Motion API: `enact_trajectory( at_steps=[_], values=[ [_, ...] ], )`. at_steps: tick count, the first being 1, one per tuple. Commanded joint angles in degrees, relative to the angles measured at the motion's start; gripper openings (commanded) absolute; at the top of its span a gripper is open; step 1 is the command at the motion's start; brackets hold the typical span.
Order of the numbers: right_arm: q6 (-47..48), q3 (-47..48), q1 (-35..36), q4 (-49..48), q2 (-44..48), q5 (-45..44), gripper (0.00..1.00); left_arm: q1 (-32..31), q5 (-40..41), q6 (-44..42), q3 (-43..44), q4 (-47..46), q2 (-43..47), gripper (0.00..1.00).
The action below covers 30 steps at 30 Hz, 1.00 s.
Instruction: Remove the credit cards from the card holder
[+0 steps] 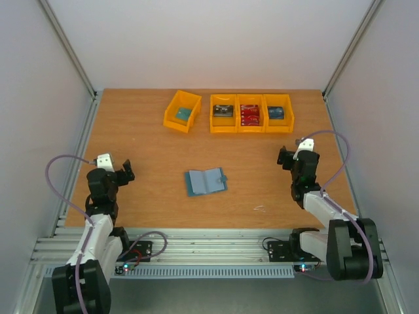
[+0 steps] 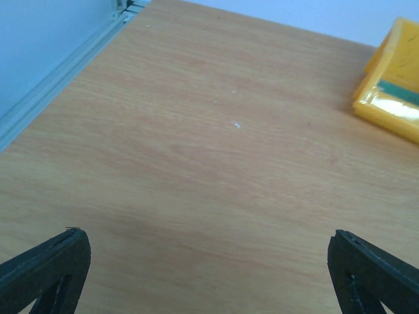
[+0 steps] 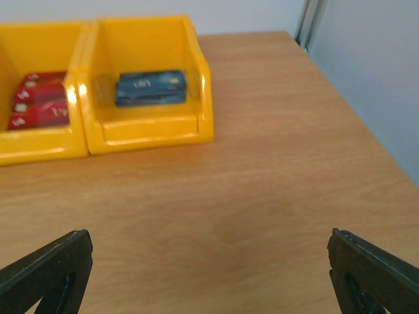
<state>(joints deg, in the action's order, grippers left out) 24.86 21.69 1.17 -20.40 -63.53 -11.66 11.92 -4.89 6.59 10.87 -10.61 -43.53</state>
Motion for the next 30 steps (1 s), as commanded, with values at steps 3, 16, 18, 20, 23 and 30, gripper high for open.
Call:
enact_trajectory(
  at_steps=[3, 16, 18, 20, 23, 30],
  values=[
    [-1.83, -4.47, -0.32, -22.69, -10.03, 0.06, 0.99, 0.32, 9.87, 0.54, -2.83, -17.74, -4.61, 0.99],
    [1.86, -2.60, -0.38, -37.17, -27.44, 6.83, 0.99, 0.09, 9.93, 1.35, 1.41, -32.70, -22.68, 0.99],
    [1.93, -0.97, -0.38, -34.07, -27.76, 7.38, 0.99, -0.37, 7.81, 0.78, 2.87, -34.92, -26.20, 0.99],
    [1.67, 0.88, -0.37, -30.51, -27.81, 6.73, 0.98, -1.15, 4.09, -0.74, 5.92, -32.52, -28.96, 0.99],
    [1.64, 2.04, -0.38, -28.51, -27.89, 6.95, 0.99, -2.86, 8.19, -3.06, 10.25, -27.77, -31.98, 0.99],
    [1.60, 2.10, -0.38, -28.42, -27.91, 7.14, 0.99, -4.19, 10.60, -3.69, 11.06, -28.04, -33.11, 0.99]
  ],
)
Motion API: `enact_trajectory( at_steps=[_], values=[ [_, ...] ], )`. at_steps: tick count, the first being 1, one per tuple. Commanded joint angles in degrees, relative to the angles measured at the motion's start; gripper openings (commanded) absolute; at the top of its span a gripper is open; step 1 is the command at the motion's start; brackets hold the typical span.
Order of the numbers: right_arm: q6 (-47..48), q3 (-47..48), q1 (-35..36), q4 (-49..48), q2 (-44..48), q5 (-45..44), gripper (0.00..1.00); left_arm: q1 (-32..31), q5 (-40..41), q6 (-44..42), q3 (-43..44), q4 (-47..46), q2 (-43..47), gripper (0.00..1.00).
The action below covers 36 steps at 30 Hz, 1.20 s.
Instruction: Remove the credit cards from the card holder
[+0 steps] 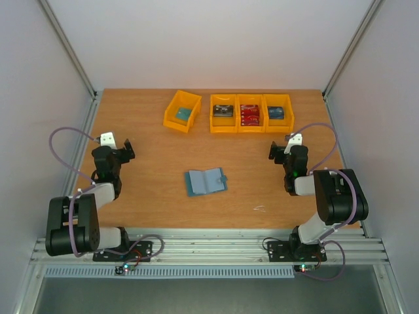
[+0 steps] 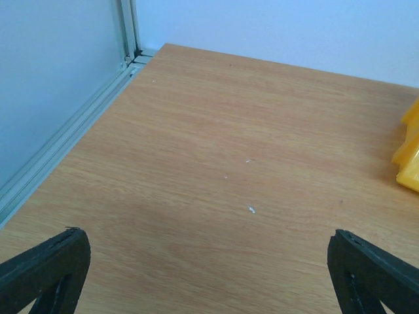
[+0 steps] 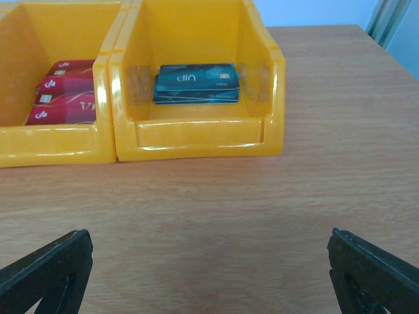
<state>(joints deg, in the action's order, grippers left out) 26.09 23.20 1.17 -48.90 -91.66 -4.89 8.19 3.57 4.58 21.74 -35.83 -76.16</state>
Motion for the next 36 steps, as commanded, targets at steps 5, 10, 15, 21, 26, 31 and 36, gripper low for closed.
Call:
enact_trajectory(
  at_steps=[5, 10, 15, 21, 26, 31, 36],
  values=[
    [0.37, 0.53, -0.38, 0.04, 0.30, 0.34, 0.98, -0.41, -1.48, 3.33, -1.52, -5.78, 0.29, 0.99],
    [0.42, 0.53, -0.38, 0.04, 0.32, 0.32, 0.99, -3.52, -1.59, 1.49, -1.45, -12.62, -5.82, 0.99],
    [0.44, 0.44, -0.33, -0.14, 0.31, 0.16, 0.99, -4.62, -2.24, 0.05, -4.75, -23.59, -11.34, 0.99],
    [0.40, 0.35, -0.38, -0.23, 0.34, 0.18, 0.98, -5.97, -1.11, -1.32, -1.43, -19.07, -12.33, 0.99],
    [0.47, 0.35, -0.36, -0.27, 0.30, 0.13, 0.98, -6.42, -1.07, -1.93, -0.58, -18.47, -12.93, 0.99],
    [0.45, 0.52, -0.38, -0.10, 0.26, 0.15, 0.98, -6.68, -1.79, -2.62, -0.04, -17.70, -13.10, 0.99],
    [0.41, 0.45, -0.37, -0.16, 0.29, 0.15, 0.98, -6.69, -1.87, -2.63, 0.06, -17.44, -13.03, 0.99]
  ],
)
